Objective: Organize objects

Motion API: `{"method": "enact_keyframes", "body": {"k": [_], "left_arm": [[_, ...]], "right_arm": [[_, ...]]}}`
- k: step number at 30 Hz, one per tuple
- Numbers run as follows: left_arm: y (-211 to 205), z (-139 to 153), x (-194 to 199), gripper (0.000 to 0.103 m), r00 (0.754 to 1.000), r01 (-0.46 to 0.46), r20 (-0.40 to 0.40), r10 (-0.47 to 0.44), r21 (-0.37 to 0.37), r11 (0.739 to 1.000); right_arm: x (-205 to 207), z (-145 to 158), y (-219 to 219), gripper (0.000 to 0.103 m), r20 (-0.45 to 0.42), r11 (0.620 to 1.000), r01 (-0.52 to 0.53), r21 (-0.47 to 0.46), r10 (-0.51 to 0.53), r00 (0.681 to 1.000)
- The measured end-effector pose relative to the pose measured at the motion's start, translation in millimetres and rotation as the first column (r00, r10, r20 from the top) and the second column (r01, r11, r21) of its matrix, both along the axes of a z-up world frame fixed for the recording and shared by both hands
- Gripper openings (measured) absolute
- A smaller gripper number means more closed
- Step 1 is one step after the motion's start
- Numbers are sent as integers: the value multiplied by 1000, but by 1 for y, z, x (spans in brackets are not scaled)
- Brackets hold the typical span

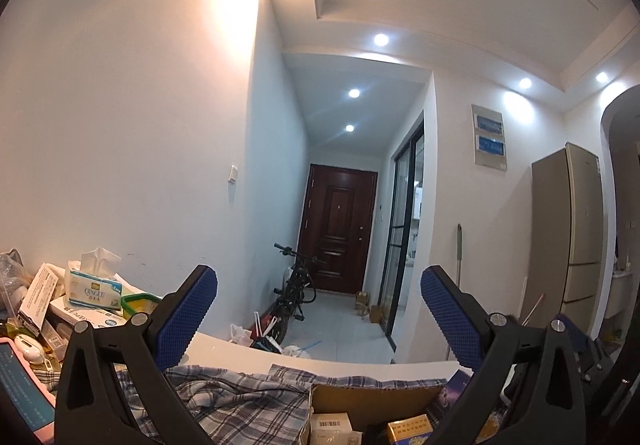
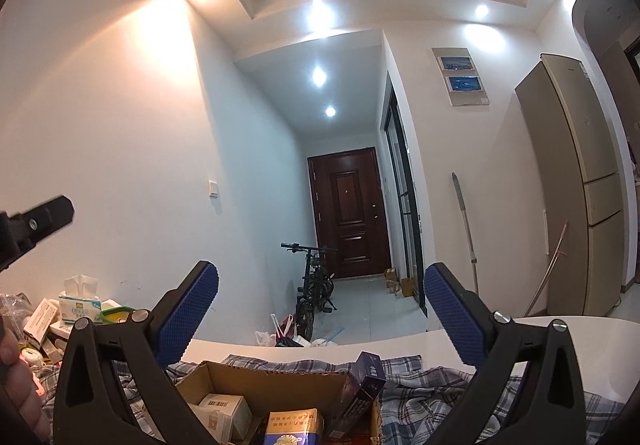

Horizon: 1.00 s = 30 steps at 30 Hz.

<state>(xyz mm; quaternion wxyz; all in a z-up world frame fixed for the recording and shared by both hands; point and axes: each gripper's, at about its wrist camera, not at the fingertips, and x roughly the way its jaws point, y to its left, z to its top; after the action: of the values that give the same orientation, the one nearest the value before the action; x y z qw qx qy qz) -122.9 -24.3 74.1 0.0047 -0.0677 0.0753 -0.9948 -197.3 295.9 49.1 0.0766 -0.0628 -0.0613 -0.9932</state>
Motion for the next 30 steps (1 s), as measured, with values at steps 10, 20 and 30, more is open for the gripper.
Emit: {"method": "enact_keyframes", "body": {"k": [10, 20, 30], "left_arm": [[-2, 11, 0, 103, 997, 61, 56, -62, 22, 998], [-19, 45, 22, 103, 983, 100, 146, -111, 82, 992], [-12, 49, 54, 103, 962, 176, 202, -183, 52, 983]], "right_arm": [[21, 19, 4, 103, -48, 992, 122, -19, -123, 991], [43, 62, 23, 103, 63, 998, 58, 3, -58, 996], [109, 66, 24, 103, 135, 996, -47, 81, 36, 990]]}}
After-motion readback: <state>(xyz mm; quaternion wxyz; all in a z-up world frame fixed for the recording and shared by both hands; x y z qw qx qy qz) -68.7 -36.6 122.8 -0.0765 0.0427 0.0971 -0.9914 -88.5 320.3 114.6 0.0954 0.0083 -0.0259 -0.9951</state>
